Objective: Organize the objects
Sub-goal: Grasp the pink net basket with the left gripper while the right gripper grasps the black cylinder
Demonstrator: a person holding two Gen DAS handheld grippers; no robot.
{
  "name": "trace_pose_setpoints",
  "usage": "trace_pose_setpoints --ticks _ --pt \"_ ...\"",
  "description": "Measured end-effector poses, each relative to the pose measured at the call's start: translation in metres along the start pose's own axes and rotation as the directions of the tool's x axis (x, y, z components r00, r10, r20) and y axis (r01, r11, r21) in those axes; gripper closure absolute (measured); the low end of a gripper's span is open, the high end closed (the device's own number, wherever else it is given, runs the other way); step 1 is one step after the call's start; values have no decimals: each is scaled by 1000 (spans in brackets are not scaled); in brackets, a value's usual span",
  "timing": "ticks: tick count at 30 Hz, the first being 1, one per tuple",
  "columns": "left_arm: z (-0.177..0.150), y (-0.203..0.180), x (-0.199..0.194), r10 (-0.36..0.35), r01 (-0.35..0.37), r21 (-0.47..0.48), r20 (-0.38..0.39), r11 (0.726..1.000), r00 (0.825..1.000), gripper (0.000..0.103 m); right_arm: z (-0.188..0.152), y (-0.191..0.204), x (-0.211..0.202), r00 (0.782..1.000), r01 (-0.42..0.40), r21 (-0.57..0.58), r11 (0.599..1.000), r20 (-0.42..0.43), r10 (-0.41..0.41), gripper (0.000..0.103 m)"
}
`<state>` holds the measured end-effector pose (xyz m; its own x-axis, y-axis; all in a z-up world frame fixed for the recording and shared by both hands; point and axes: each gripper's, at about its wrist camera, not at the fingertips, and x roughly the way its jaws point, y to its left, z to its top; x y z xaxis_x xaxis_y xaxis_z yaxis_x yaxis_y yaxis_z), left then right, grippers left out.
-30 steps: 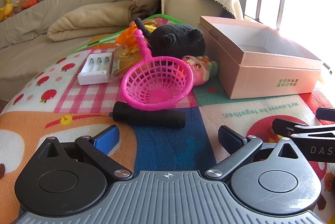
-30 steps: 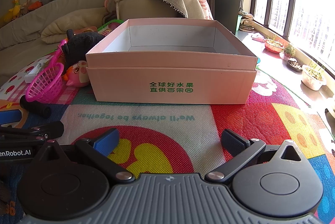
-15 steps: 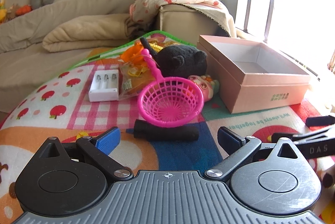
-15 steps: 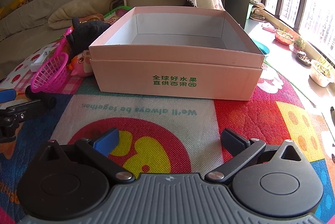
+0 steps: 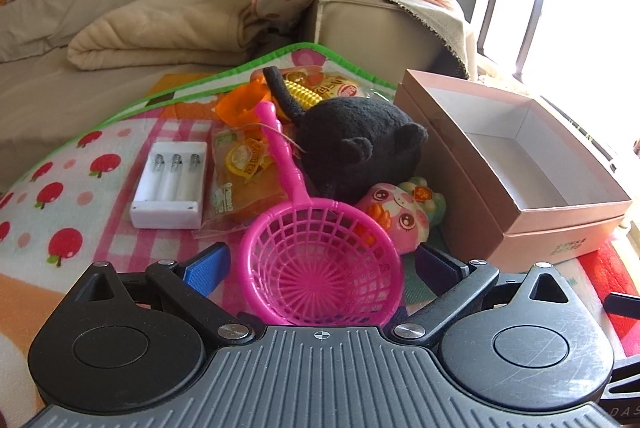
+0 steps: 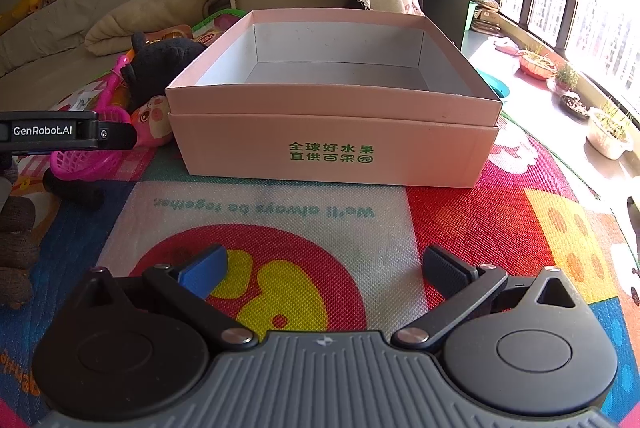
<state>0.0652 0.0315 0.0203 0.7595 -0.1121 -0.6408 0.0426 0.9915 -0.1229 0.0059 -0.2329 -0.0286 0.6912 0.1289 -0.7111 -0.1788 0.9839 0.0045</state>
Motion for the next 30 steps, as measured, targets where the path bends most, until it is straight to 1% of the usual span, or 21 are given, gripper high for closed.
trace_pose_setpoints --ticks 2,5,6,7,8,10,13,15,17,20,22,23,24,26,28,29,30 --pt "-2 -4 -1 -10 10 15 5 1000 1000 1 0 1 0 1000 7 1 1000 -1 -7 0" --pt "-5 -11 -1 11 -12 59 16 998 1000 3 0 1 -1 1000 8 -1 1000 1 -8 0" --pt "-5 -12 0 26 -28 79 25 996 999 13 -1 0 -1 1000 7 -2 1000 2 -7 0" --pt "-5 -12 1 38 -41 96 30 995 999 16 -1 1 0 1000 7 -3 1000 4 -7 0" --pt "-5 -11 1 39 -42 104 35 994 999 16 -1 1 0 1000 7 -3 1000 5 -7 0" --pt "-6 -6 -1 18 -24 111 48 994 999 16 -1 1 -1 1000 9 -6 1000 6 -9 0" --pt "-7 9 -18 -30 23 77 87 997 996 16 1 3 -1 1000 17 -4 1000 4 -17 0" --pt "-5 26 -39 -50 46 30 136 998 989 16 1 7 -3 1000 10 -6 1000 13 -10 0" --pt "-5 45 -60 -42 44 -12 178 999 983 16 0 18 -8 999 -34 -27 999 39 35 0" --pt "-6 72 -87 3 10 -62 215 998 977 16 0 52 -18 989 -110 -125 986 88 121 0" --pt "-9 88 -99 29 -10 -87 219 996 975 16 5 83 -21 972 -191 -215 958 94 215 0" --pt "-11 96 -104 35 -13 -102 219 995 975 16 7 92 -21 965 -218 -241 946 88 245 0" --pt "-13 103 -108 39 -13 -119 218 993 975 16 13 108 -19 954 -256 -285 924 76 288 0" --pt "-18 114 -114 33 -3 -143 212 990 977 16 20 134 -13 944 -280 -352 893 70 323 0" --pt "-23 122 -117 26 7 -160 206 987 978 16 27 154 -5 938 -287 -419 861 61 342 11" --pt "-25 125 -117 23 11 -164 204 986 979 16 30 160 0 937 -293 -441 849 43 345 23" --pt "-26 128 -118 19 15 -167 203 986 979 16 34 169 9 937 -307 -457 835 7 348 32"
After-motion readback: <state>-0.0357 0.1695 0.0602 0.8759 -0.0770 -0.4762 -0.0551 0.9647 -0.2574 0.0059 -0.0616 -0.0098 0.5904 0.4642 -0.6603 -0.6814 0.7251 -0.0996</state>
